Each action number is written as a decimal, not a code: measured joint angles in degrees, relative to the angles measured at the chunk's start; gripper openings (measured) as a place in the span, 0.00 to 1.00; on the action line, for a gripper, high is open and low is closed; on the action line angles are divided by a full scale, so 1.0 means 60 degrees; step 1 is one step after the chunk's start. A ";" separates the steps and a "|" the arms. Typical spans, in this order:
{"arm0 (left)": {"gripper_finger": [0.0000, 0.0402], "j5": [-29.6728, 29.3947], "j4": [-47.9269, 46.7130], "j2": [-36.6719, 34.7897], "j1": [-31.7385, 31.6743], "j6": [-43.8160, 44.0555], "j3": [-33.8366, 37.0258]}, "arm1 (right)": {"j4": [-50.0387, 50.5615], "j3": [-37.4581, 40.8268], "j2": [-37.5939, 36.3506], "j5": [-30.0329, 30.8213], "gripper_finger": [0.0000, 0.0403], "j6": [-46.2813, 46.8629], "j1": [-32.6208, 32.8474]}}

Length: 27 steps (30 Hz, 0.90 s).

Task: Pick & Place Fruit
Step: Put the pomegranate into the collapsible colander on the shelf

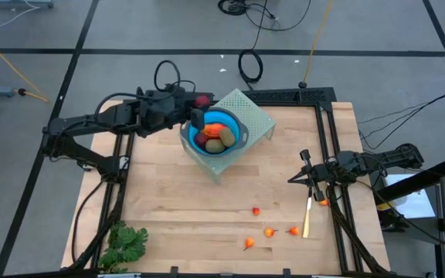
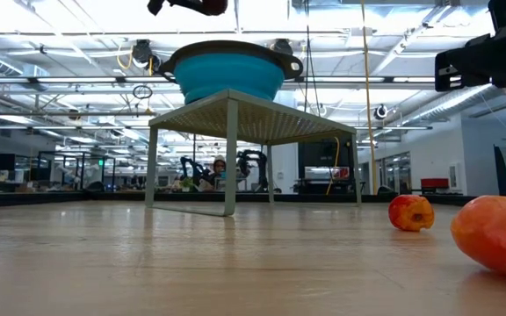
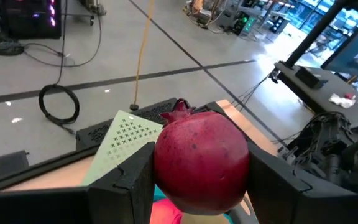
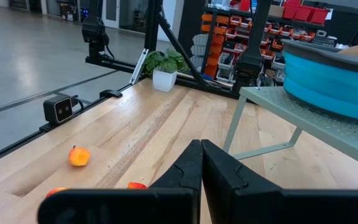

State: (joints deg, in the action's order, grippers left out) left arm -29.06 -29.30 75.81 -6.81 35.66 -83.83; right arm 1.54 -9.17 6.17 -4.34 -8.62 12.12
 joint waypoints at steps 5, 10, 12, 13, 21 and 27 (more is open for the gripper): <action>0.50 0.0349 -0.0044 0.0144 0.0004 -0.0168 -0.0011 | 0.0000 0.0000 0.0000 0.0000 0.00 0.0000 -0.0004; 0.50 0.0839 -0.0201 0.0566 0.0004 -0.0391 -0.0011 | 0.0004 0.0000 0.0000 0.0000 0.00 0.0000 0.0000; 0.50 0.1002 -0.0205 0.0736 0.0004 -0.0506 -0.0011 | 0.0000 0.0000 0.0000 0.0000 0.00 0.0038 0.0000; 0.50 0.1106 -0.0225 0.0830 0.0004 -0.0549 -0.0011 | 0.0004 0.0000 0.0000 0.0000 0.00 0.0062 0.0000; 0.50 0.1651 -0.1295 0.1190 -0.0285 -0.0598 -0.0476 | 0.0011 0.0000 0.0000 0.0000 0.00 0.0066 -0.0001; 0.50 0.1532 -0.2489 0.1764 -0.0403 -0.0859 -0.1821 | 0.0046 0.0000 0.0004 0.0000 0.00 0.0058 0.0000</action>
State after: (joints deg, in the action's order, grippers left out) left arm -19.87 -44.23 86.40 -9.23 30.51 -94.76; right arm 1.81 -9.17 6.20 -4.34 -8.27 12.12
